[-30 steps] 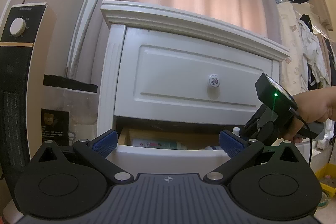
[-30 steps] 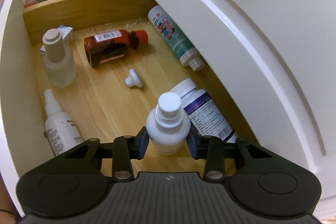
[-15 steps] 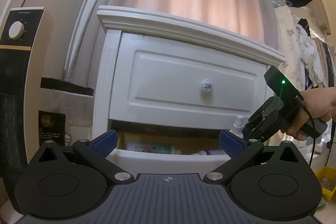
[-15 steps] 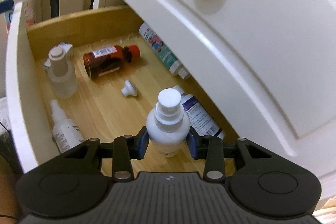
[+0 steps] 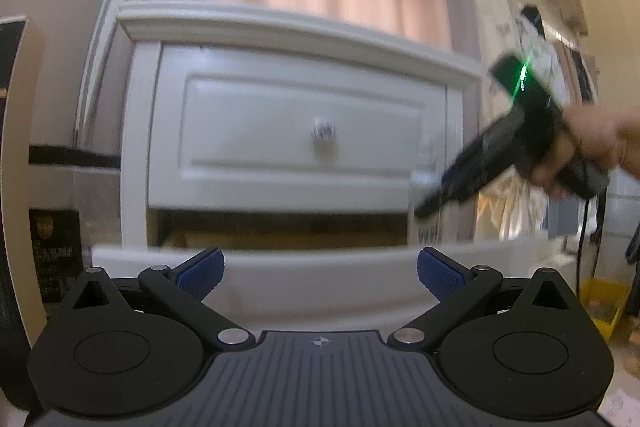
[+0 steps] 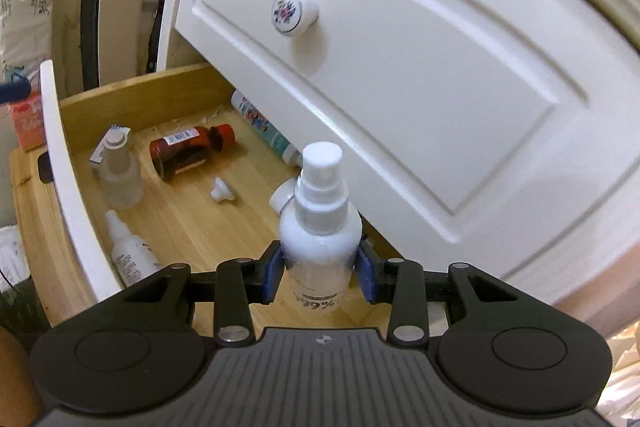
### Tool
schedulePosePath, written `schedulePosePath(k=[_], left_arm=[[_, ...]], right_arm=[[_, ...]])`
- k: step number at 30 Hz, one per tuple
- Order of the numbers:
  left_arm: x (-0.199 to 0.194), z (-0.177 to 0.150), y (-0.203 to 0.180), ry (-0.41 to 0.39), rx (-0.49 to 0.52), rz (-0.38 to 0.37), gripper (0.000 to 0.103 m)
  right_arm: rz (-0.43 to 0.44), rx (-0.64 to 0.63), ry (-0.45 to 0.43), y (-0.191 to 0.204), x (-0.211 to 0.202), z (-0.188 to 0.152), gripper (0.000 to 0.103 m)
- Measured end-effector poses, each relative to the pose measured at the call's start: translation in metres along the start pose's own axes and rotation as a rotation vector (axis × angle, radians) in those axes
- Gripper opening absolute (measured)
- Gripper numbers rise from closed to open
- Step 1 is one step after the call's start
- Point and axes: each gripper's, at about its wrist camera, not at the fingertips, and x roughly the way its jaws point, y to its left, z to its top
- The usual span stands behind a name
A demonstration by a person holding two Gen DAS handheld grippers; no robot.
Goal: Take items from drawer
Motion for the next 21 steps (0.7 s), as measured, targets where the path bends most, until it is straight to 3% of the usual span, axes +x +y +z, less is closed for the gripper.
schedulePosePath(k=[7, 21], left_arm=[[0.016, -0.018, -0.010, 0.093, 0.000, 0.008, 0.103], [0.032, -0.033, -0.023, 0.126, 0.070, 0.062, 0.103]], right_arm=[[-0.014, 0.040, -0.123, 0.000, -0.031, -0.011, 0.038], [-0.014, 0.107, -0.352, 0.025, -0.081, -0.039, 0.038]])
